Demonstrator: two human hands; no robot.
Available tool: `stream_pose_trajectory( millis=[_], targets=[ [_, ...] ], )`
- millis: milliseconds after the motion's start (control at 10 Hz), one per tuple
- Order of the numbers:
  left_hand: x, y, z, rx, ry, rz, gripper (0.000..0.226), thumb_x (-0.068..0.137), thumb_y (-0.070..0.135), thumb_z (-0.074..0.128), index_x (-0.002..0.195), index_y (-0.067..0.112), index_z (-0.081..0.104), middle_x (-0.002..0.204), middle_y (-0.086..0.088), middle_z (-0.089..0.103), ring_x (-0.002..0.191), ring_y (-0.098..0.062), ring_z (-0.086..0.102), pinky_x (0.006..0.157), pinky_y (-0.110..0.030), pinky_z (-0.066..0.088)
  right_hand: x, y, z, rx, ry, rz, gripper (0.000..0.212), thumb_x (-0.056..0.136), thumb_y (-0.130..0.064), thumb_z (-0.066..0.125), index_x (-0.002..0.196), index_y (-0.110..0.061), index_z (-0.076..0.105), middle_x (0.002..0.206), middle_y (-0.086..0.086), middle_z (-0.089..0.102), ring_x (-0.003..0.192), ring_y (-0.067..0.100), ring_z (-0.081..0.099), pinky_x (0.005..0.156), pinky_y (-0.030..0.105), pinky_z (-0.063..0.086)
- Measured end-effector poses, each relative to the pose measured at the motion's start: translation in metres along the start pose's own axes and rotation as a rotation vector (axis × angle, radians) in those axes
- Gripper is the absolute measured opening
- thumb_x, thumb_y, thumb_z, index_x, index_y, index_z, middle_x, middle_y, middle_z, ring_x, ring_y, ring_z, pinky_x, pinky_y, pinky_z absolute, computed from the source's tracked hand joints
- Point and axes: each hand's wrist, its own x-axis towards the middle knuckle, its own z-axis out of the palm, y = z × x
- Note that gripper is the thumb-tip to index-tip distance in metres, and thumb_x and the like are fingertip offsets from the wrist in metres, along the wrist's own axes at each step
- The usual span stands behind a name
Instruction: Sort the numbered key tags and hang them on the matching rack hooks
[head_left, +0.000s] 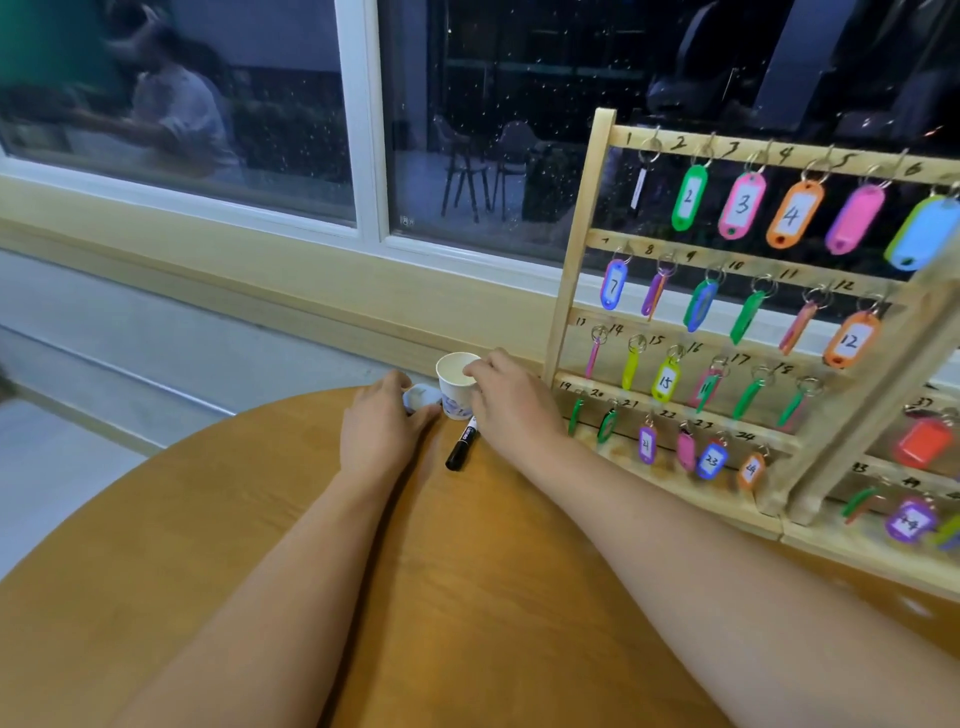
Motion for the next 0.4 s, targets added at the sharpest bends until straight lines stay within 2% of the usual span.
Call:
stream_pose_trajectory(
  millis=[100, 300, 400],
  targets=[
    [0.004, 0.001, 0.001, 0.020, -0.008, 0.006, 0.051, 0.090, 0.059, 0.073, 0.122, 0.022, 0.059, 0.107, -0.001, 0.071, 0.105, -0.031, 0.061, 0.081, -0.046, 0.052, -0.013, 0.005, -0.002, 0.042, 0.076, -0.011, 0.030, 0.099, -0.013, 0.059, 0.128, -0.014, 0.068, 0.123, 0.001, 0.058, 0.106, 0.030, 0.064, 0.077, 0.038, 0.053],
    [0.002, 0.006, 0.002, 0.054, -0.001, 0.030, 0.050, 0.091, 0.063, 0.071, 0.115, 0.022, 0.057, 0.102, -0.002, 0.067, 0.100, -0.031, 0.060, 0.080, -0.048, 0.053, -0.059, 0.015, -0.016, 0.163, 0.162, 0.066, 0.023, 0.096, -0.014, 0.062, 0.116, -0.021, 0.071, 0.115, -0.008, 0.059, 0.101, 0.020, 0.062, 0.075, 0.036, 0.052],
    [-0.002, 0.002, 0.001, 0.050, 0.029, 0.021, 0.054, 0.089, 0.063, 0.072, 0.120, 0.021, 0.056, 0.112, -0.002, 0.066, 0.104, -0.030, 0.060, 0.082, -0.047, 0.053, -0.092, 0.022, -0.025, 0.242, 0.197, 0.131, 0.024, 0.096, -0.014, 0.064, 0.116, -0.023, 0.071, 0.112, -0.010, 0.059, 0.100, 0.017, 0.062, 0.078, 0.039, 0.054]
  ],
)
